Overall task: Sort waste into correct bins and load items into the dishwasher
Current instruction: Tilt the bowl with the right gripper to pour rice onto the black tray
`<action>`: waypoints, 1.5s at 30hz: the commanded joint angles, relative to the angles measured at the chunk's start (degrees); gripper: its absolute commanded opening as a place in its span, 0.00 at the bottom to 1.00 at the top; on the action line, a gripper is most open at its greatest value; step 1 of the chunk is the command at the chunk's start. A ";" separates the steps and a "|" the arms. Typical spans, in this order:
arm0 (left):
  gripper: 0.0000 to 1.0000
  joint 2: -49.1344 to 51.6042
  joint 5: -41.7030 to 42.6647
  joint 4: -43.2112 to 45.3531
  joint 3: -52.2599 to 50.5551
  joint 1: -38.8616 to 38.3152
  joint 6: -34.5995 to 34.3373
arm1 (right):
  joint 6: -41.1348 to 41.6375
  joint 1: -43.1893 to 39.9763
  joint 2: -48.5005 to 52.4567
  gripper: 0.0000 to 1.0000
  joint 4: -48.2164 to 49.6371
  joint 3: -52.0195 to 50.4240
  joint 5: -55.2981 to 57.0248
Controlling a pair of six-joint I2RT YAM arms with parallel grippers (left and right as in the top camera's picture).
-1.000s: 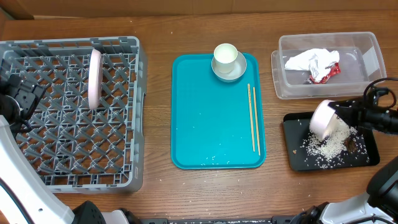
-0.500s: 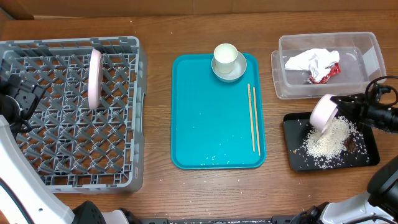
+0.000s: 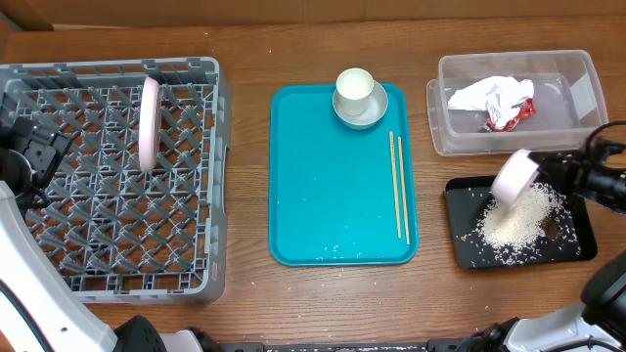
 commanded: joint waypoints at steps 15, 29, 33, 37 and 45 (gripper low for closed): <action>1.00 0.24 0.11 0.20 0.68 0.26 0.74 | -5.68 -5.40 0.13 0.04 -3.41 0.15 -5.60; 1.00 0.24 0.11 0.20 0.68 0.26 0.72 | -1.57 -5.40 0.17 0.04 -7.26 0.15 -8.35; 1.00 0.24 0.11 0.20 0.68 0.26 0.74 | -0.55 -5.40 0.17 0.04 -0.59 0.15 -8.92; 1.00 0.24 0.11 0.20 0.68 0.26 0.74 | 1.29 -5.40 0.17 0.04 -3.19 0.15 -8.74; 1.00 0.24 0.11 0.20 0.68 0.26 0.74 | -8.26 -5.35 0.17 0.04 -14.14 0.15 -15.91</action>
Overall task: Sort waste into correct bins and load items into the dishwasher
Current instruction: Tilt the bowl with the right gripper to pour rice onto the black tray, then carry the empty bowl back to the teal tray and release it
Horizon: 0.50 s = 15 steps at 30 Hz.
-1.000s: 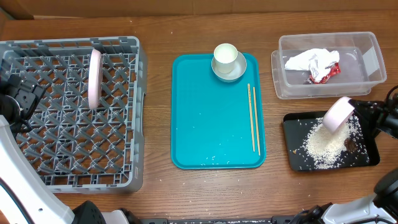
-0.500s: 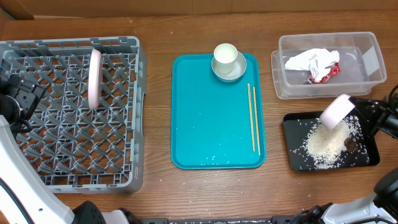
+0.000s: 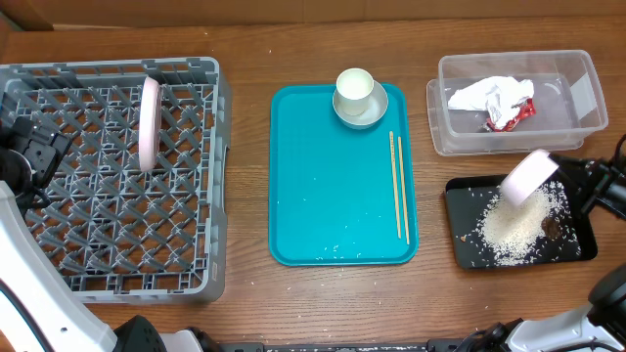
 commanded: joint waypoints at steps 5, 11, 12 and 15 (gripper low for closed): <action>1.00 0.24 0.07 0.20 0.68 0.26 0.74 | 1.92 0.09 -0.13 0.04 3.63 0.31 -2.49; 1.00 0.24 0.09 0.20 0.68 0.26 0.74 | 0.02 0.59 -0.15 0.04 1.97 0.31 -0.92; 1.00 0.24 0.09 0.20 0.68 0.26 0.74 | -1.46 0.74 -0.15 0.04 -0.52 0.31 -1.05; 1.00 0.24 0.09 0.20 0.68 0.26 0.74 | -1.49 1.03 -0.15 0.04 8.13 0.44 -1.64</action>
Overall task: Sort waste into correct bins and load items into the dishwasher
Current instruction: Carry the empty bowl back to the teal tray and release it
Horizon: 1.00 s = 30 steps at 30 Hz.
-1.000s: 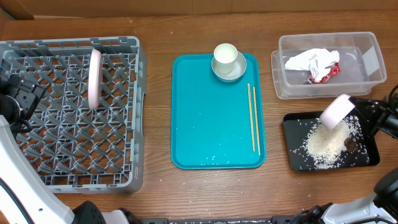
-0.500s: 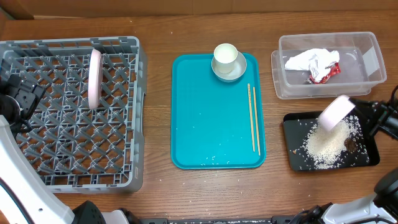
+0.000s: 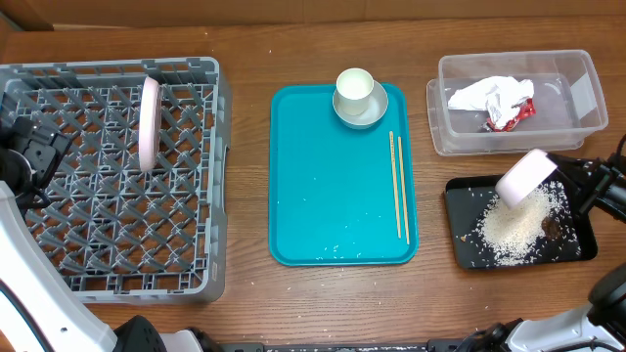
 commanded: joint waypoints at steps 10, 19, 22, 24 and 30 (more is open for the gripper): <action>1.00 0.24 0.09 0.17 0.68 0.26 0.74 | 4.09 9.07 -10.67 0.04 3.63 6.51 14.43; 1.00 0.24 0.09 0.17 0.68 0.26 0.74 | 26.25 39.04 -21.90 0.04 7.37 15.85 48.54; 1.00 0.24 0.09 0.15 0.68 0.26 0.74 | 35.17 55.87 -20.79 0.04 12.90 15.34 59.93; 1.00 0.24 0.07 0.17 0.68 0.26 0.74 | 38.40 64.02 -18.78 0.04 16.52 14.78 63.98; 1.00 0.24 0.09 0.17 0.68 0.26 0.74 | 44.06 83.27 -6.80 0.04 26.38 14.56 68.57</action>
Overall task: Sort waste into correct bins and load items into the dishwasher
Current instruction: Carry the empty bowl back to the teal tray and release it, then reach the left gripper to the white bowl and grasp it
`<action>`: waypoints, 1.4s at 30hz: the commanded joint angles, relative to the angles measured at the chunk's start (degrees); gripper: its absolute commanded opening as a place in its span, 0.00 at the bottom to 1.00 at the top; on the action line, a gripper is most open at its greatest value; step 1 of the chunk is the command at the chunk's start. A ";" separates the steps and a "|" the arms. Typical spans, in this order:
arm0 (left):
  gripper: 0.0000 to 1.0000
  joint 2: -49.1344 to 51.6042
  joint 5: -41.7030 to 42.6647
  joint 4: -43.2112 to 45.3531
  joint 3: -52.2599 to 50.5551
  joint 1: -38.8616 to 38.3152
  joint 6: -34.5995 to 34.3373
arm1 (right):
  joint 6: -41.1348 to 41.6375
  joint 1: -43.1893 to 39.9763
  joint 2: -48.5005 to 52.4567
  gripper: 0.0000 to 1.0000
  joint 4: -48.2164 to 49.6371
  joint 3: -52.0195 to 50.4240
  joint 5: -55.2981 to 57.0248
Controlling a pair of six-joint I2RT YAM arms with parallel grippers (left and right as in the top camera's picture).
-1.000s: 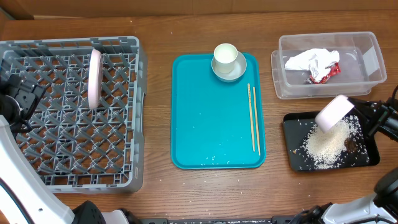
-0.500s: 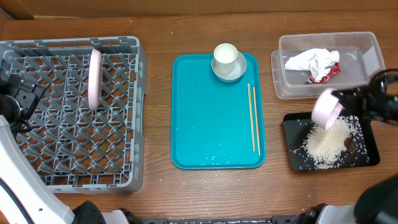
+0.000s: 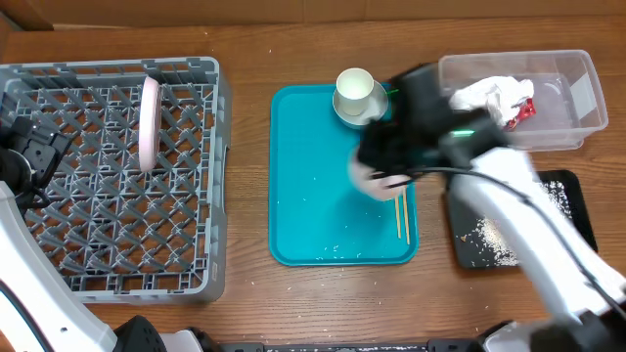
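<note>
My right gripper [image 3: 378, 166] hangs over the right half of the teal tray [image 3: 313, 176], blurred by motion and shut on a small pink bowl [image 3: 364, 182]. The bowl sits just left of the two chopsticks [image 3: 402, 223], and the arm hides their upper part. A cream cup [image 3: 354, 84] stands in a pale bowl at the tray's far edge. The grey dish rack [image 3: 217, 176] on the left holds one pink plate [image 3: 149, 122] on edge. My left gripper [image 3: 27, 154] rests at the rack's left side, its fingers not readable.
A black tray [image 3: 469, 256] with spilled rice [image 3: 489, 235] lies at the right, partly under my right arm. Behind it stands a clear bin [image 3: 572, 93] holding crumpled white paper and a red wrapper [image 3: 494, 98].
My right gripper, which held the pink bowl tilted over the black rice tray, is now over the right side of the teal tray with the bowl. The left arm has not moved.
The right gripper held the pink bowl tipped above the black tray, with rice piled beneath it. It stayed there, shifting slightly right, through the two later moments. Now arm and bowl are over the teal tray beside the chopsticks.
</note>
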 commanded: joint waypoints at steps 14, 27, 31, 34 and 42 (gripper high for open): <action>1.00 0.24 0.09 0.02 0.68 0.26 0.74 | 6.62 18.40 16.31 0.32 6.99 -0.72 10.27; 1.00 0.24 0.09 0.04 0.68 0.26 0.74 | 1.64 2.84 16.24 1.00 -21.53 26.80 20.26; 1.00 0.24 0.09 0.04 0.68 0.26 0.74 | 1.66 -7.91 16.24 1.00 -31.28 38.58 28.04; 1.00 0.24 0.09 0.02 0.68 0.26 0.74 | 1.66 -16.92 16.24 1.00 -32.76 43.10 31.39; 1.00 0.24 4.37 2.60 0.68 0.26 -2.54 | 2.32 -35.36 16.48 1.00 -27.10 43.21 28.57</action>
